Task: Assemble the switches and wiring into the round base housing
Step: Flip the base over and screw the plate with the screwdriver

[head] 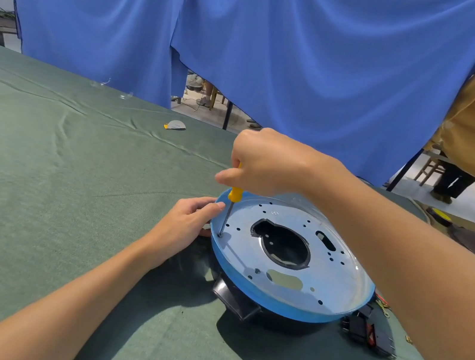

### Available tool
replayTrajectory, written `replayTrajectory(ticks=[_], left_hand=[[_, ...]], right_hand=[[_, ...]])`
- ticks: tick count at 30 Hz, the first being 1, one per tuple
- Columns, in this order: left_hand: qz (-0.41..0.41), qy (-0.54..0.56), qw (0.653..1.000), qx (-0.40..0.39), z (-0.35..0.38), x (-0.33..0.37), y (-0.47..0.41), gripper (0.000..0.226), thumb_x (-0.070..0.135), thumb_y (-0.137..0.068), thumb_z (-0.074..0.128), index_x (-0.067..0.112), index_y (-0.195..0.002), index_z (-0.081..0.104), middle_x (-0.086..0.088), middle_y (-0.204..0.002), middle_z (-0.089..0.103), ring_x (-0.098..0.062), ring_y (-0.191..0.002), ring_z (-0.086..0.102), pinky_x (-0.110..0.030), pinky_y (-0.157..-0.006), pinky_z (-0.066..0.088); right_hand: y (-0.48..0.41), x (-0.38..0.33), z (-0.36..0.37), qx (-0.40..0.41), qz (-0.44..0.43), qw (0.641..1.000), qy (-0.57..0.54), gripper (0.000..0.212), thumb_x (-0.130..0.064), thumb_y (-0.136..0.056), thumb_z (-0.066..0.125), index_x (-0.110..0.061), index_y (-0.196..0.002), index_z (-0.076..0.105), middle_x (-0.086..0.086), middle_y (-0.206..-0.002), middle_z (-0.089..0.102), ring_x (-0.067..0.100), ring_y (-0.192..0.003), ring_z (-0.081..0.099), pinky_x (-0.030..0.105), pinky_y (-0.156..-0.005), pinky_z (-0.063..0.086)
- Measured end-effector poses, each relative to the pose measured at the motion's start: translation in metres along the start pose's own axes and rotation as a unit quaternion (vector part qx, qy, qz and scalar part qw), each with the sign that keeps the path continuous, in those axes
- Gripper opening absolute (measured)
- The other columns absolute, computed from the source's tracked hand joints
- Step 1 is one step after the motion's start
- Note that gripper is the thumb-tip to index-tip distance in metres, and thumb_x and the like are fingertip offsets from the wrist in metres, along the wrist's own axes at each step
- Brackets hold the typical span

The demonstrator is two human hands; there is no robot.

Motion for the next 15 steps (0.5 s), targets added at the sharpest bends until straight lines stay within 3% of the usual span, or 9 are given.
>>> replayTrajectory(ticks=[3,7,9,12,15], left_hand=[[0.006,0.002,1.000,-0.005,0.0010,0.0021,0.0012,0.028,0.023,-0.103,0.047,0.028,-0.100,0.075,0.003,-0.101,0.076,-0.011,-0.096,0.070,-0.022,-0.075,0.055],[0.011,0.018,1.000,-0.008,0.0018,0.0050,0.0030,0.032,0.021,-0.103,0.047,0.030,-0.096,0.077,0.004,-0.100,0.076,-0.009,-0.093,0.071,-0.017,-0.072,0.053],[0.012,0.018,1.000,-0.007,0.0018,0.0059,0.0034,0.032,0.021,-0.102,0.048,0.031,-0.094,0.077,0.004,-0.099,0.076,-0.008,-0.092,0.071,-0.017,-0.071,0.053],[0.012,0.020,1.000,-0.012,0.0015,0.0060,0.0040,0.030,0.021,-0.103,0.047,0.027,-0.098,0.077,0.001,-0.100,0.076,-0.010,-0.092,0.071,-0.017,-0.071,0.053],[0.014,0.013,1.000,-0.015,0.0012,0.0057,0.0040,0.030,0.023,-0.103,0.047,0.029,-0.100,0.077,0.002,-0.101,0.076,-0.011,-0.094,0.071,-0.017,-0.072,0.053]], right_hand=[[-0.0007,-0.0005,-0.0001,-0.015,-0.005,1.000,-0.010,0.016,-0.025,-0.085,0.061,-0.011,-0.078,0.061,0.008,-0.078,0.062,0.023,-0.067,0.051,0.027,-0.051,0.035],[0.0008,-0.0009,-0.0033,-0.053,-0.012,0.999,0.001,0.022,-0.027,-0.082,0.066,-0.008,-0.094,0.071,0.012,-0.101,0.068,0.020,-0.072,0.052,0.025,-0.051,0.036],[0.0010,0.0007,-0.0052,-0.065,-0.010,0.998,0.014,0.024,-0.032,-0.085,0.064,-0.009,-0.090,0.070,0.011,-0.095,0.069,0.017,-0.068,0.051,0.025,-0.050,0.035],[0.0033,0.0027,-0.0072,-0.071,0.005,0.996,0.060,0.041,-0.045,-0.093,0.054,-0.015,-0.065,0.060,-0.002,-0.062,0.058,0.010,-0.054,0.046,0.023,-0.044,0.028],[0.0043,0.0020,-0.0065,-0.073,-0.011,0.995,0.072,0.043,-0.037,-0.092,0.058,-0.018,-0.054,0.052,-0.007,-0.048,0.047,0.009,-0.047,0.041,0.022,-0.040,0.027]])
Point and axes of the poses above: each hand's wrist, its own y-axis away from the middle knuckle, its own z-axis out of the palm, x = y × z, the point moved 1 cm from there along -y, towards the middle knuckle
